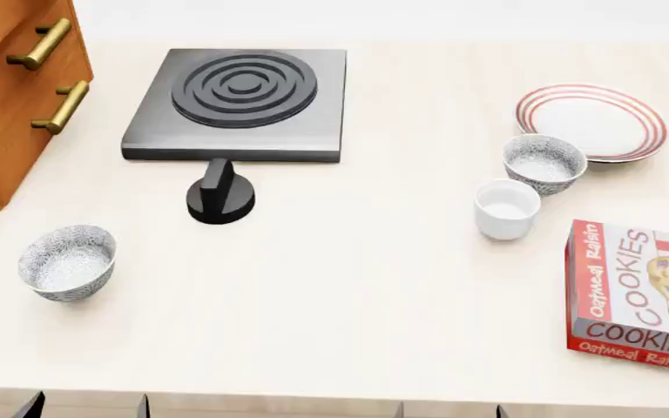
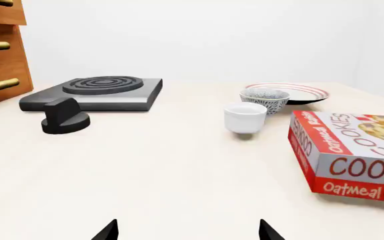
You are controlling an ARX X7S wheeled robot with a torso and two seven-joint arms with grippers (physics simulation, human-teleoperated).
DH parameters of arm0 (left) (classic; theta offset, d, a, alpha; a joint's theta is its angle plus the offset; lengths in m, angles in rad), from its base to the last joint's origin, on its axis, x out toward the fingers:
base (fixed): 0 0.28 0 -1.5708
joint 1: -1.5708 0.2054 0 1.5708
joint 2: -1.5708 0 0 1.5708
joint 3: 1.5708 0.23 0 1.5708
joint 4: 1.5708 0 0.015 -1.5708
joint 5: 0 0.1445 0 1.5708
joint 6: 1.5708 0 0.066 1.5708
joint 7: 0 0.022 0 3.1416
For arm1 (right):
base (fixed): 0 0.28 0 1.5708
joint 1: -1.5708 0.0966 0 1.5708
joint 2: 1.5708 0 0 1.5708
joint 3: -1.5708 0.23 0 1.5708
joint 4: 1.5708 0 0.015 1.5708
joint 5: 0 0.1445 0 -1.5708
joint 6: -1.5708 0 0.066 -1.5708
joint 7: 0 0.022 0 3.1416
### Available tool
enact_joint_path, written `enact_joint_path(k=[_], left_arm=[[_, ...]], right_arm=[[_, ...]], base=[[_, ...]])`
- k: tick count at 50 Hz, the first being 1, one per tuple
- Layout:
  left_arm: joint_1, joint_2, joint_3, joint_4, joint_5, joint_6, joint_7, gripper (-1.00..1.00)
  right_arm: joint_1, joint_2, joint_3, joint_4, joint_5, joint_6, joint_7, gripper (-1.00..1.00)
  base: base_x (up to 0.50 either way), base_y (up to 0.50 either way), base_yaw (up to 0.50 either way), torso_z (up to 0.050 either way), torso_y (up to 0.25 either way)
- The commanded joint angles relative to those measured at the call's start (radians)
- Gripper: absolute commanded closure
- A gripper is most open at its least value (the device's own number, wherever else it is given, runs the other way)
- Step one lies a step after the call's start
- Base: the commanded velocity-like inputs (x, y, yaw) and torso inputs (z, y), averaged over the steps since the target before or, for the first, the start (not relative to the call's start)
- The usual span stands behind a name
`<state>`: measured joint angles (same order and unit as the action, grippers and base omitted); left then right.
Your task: Pick the akita bowl between the plate and the ramekin and place it on the plate.
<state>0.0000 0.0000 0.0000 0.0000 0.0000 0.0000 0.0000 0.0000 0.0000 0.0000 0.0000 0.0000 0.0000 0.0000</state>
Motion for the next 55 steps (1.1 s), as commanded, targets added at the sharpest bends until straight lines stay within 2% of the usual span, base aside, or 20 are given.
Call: enact_joint_path(k=[1,21,26,31,32,34,38,55], left_arm=[[-0.001,-0.018,0.022,-0.006,0.005,-0.022,-0.027,-1.0],[-0.024,-0.058,0.061,-0.019,-0.037,0.004,-0.101,-1.0],[-0.048,-0.074,0.044,0.114,-0.076,-0.078,-0.11,-1.0],[-0.063,-0.102,0.047,0.261,-0.098,-0.179,-0.104,-1.0],[-0.074,-0.111,0.043,0.325,-0.106,-0.219,-0.104,-1.0],[-0.096,-0.117,0.029,0.391,-0.127,-0.266,-0.111,-1.0],[-0.115,-0.132,0.01,0.492,-0.159,-0.345,-0.122,-1.0],[-0.108,-0.155,-0.01,0.568,-0.202,-0.356,-0.136,-1.0]], right_arm=[[-0.003,0.015,-0.02,0.004,0.018,0.004,0.018,-1.0],[0.009,0.061,-0.065,-0.011,0.035,0.016,0.101,-1.0],[0.034,0.077,-0.044,-0.125,0.033,0.09,0.139,-1.0],[0.052,0.103,-0.038,-0.292,0.024,0.193,0.157,-1.0],[0.061,0.113,-0.019,-0.402,0.054,0.26,0.149,-1.0],[0.074,0.122,-0.007,-0.478,0.061,0.305,0.157,-1.0],[0.088,0.137,0.012,-0.577,0.083,0.372,0.16,-1.0],[0.084,0.175,0.009,-0.684,0.081,0.412,0.176,-1.0]], base=[[0.0,0.0,0.0,0.0,0.0],[0.0,0.0,0.0,0.0,0.0],[0.18,0.0,0.0,0.0,0.0],[0.45,0.0,0.0,0.0,0.0],[0.5,0.0,0.0,0.0,0.0],[0.5,0.0,0.0,0.0,0.0],[0.5,0.0,0.0,0.0,0.0],[0.5,0.0,0.0,0.0,0.0]])
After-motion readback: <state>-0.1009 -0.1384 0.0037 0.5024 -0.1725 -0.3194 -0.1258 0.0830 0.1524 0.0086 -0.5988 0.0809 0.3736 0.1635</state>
